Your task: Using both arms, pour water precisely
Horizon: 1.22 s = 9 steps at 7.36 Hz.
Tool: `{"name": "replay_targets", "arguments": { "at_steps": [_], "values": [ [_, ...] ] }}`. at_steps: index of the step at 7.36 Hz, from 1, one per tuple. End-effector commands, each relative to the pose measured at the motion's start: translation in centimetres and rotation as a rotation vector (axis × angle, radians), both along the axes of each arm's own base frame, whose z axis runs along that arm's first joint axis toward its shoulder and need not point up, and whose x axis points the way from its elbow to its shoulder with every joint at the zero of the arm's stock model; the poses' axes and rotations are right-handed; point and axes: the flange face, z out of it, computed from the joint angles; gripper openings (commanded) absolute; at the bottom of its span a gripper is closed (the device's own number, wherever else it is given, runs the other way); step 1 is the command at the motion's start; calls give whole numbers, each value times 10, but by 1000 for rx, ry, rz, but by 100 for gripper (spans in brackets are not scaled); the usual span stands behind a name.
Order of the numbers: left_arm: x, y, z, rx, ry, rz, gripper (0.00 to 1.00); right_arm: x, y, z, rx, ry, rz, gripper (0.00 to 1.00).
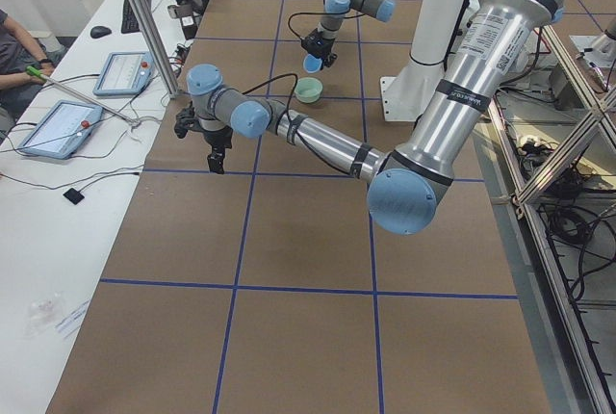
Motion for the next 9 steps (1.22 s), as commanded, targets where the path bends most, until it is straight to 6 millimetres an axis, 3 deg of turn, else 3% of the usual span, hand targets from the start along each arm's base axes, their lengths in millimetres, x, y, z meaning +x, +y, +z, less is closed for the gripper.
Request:
{"name": "replay_targets", "arguments": {
  "at_steps": [1,3,7,8,9],
  "values": [
    [-1,1,4,-2,-2,1,100,-25,-9,-6,-14,61,-15,16],
    [-1,1,3,-1,0,2,100,-28,-13,-20,1,169,-74,16],
    [-3,6,13,-11,-4,2,100,-45,-17,-5,-3,238,-87,13],
    [-3,6,12,-8,-3,2,100,-41,-18,-25,12,295,-138,13],
    [-3,6,12,-9,-3,2,100,-37,-18,-31,14,323,-147,13]
  ]
}}
